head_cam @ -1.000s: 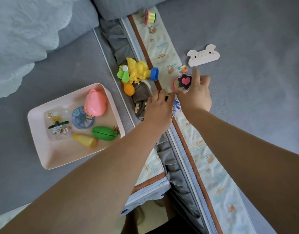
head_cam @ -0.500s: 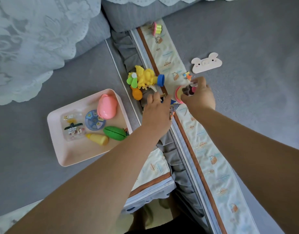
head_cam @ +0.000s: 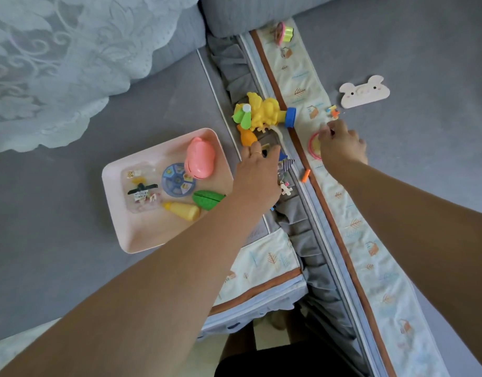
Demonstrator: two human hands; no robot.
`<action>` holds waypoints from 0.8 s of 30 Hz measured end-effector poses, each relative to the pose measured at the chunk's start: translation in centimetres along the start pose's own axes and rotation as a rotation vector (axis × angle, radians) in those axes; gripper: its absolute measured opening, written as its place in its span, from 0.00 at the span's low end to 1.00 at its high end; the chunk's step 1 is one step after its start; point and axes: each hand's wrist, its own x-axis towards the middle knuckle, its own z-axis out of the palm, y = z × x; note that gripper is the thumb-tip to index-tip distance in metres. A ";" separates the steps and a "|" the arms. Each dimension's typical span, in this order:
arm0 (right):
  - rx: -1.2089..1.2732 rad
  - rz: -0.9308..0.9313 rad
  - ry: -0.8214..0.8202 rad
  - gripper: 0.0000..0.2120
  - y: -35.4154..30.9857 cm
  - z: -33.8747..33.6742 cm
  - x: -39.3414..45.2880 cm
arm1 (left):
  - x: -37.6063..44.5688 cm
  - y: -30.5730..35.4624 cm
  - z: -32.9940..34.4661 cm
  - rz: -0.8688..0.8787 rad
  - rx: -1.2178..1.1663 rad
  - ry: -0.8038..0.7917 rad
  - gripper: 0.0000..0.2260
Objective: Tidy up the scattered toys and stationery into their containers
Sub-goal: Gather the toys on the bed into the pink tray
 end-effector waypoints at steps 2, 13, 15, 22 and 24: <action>0.103 0.093 -0.022 0.17 -0.9 -0.2 0.2 | -0.3 -0.8 -0.3 -0.006 0.000 -0.008 0.34; 0.241 0.199 -0.167 0.35 -2.5 -0.2 -0.8 | -2.2 -4.6 -2.1 -0.066 -0.006 0.075 0.36; 0.304 0.149 -0.093 0.34 -3.1 0.7 -2.3 | -2.9 -5.6 -2.3 -0.119 -0.021 0.084 0.36; 0.516 -0.108 -0.003 0.34 -8.9 3.2 -8.1 | -5.8 -12.0 -3.3 -0.364 -0.088 0.124 0.33; 0.497 -0.197 -0.082 0.32 -10.5 4.3 -9.9 | -6.9 -13.8 -3.4 -0.447 -0.125 0.089 0.33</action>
